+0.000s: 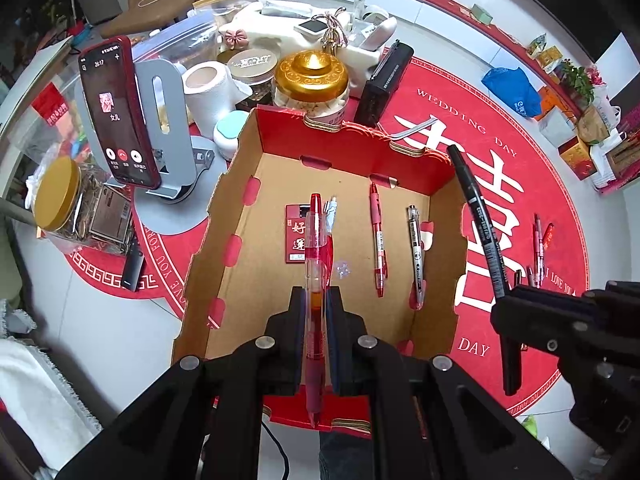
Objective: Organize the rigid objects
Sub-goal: 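Lower and open the left gripper in the tray while the right releases the black marker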
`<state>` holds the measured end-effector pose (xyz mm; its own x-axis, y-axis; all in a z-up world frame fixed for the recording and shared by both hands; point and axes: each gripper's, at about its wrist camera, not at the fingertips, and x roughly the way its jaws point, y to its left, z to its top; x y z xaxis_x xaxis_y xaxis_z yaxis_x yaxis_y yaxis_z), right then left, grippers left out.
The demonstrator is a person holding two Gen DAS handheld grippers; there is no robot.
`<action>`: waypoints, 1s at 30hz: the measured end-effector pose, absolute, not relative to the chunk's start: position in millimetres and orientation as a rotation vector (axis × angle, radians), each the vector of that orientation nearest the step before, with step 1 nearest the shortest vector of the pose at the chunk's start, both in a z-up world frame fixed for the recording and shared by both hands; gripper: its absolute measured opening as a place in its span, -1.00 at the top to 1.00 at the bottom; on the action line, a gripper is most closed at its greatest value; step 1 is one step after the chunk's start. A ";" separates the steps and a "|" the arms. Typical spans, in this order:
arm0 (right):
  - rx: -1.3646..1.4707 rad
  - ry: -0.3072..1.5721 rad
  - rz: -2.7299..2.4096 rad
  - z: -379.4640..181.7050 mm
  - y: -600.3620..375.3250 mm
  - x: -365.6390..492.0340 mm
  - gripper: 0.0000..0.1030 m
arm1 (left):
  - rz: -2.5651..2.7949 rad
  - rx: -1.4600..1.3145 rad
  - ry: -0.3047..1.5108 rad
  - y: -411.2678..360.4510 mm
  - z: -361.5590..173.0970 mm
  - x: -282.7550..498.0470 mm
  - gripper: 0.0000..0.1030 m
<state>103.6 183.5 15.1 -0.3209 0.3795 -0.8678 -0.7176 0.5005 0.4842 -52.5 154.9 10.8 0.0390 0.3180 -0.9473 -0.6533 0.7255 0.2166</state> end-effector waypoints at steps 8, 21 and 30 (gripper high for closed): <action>-0.303 1.555 1.124 3.3 186.6 106.2 0.79 | 0.766 -0.322 1.347 157.3 -0.4 -51.8 0.80; -0.263 1.576 1.106 -46.8 202.1 111.9 0.79 | 0.781 -0.314 1.366 173.9 -41.7 -46.5 0.80; -0.207 1.589 1.067 -87.9 210.5 120.1 0.79 | 0.789 -0.289 1.382 187.1 -79.1 -39.7 0.80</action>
<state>120.1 210.5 -87.9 -0.3311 0.4005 -0.8544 -0.6392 0.5708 0.5154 -39.7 187.1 -79.1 -0.0132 0.3276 -0.9447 -0.6469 0.7176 0.2579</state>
